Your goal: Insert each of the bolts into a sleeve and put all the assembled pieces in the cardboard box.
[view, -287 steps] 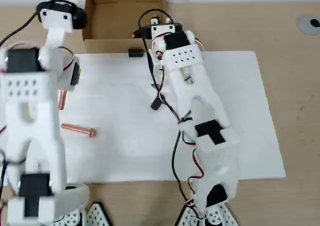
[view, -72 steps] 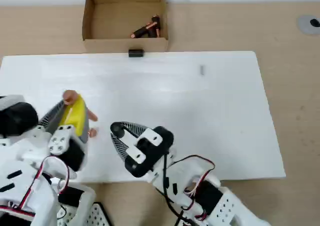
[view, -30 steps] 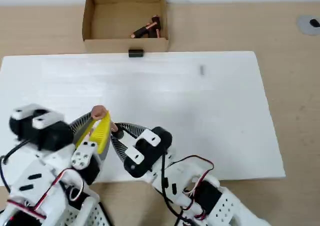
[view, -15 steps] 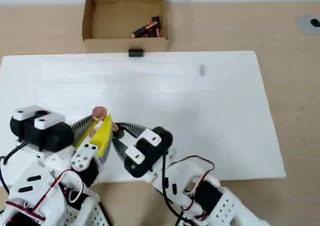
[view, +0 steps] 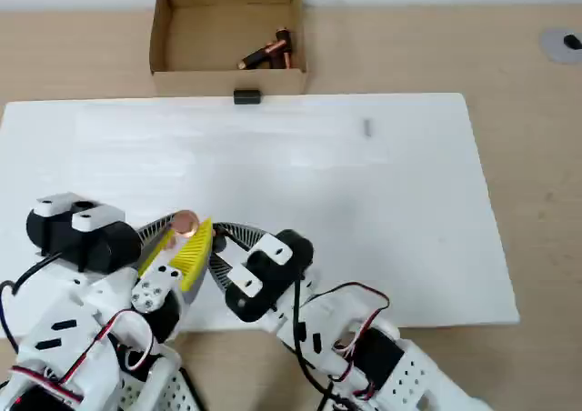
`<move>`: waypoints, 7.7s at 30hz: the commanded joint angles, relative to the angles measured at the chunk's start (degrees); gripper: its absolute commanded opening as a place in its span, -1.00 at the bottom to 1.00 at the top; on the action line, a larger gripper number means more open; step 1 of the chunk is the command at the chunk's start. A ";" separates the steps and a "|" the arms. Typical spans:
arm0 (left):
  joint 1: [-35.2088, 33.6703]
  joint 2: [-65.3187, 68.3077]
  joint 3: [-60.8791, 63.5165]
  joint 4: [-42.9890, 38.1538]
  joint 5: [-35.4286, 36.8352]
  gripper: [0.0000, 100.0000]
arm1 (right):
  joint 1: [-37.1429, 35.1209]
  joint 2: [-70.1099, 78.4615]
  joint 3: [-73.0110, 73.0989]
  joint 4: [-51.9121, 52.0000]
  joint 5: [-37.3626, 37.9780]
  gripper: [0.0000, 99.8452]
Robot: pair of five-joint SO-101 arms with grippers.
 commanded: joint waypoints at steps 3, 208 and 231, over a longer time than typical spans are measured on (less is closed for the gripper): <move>3.25 6.46 -5.80 0.00 0.00 -0.74 | -0.66 -9.45 -0.13 0.00 0.18 -0.98; -29.19 100.62 -45.71 10.90 -117.89 -0.64 | 60.70 79.60 -125.23 64.18 23.12 -0.36; -29.10 112.92 -43.43 -0.79 -117.54 -0.64 | 60.70 79.69 -124.97 64.26 23.12 -0.36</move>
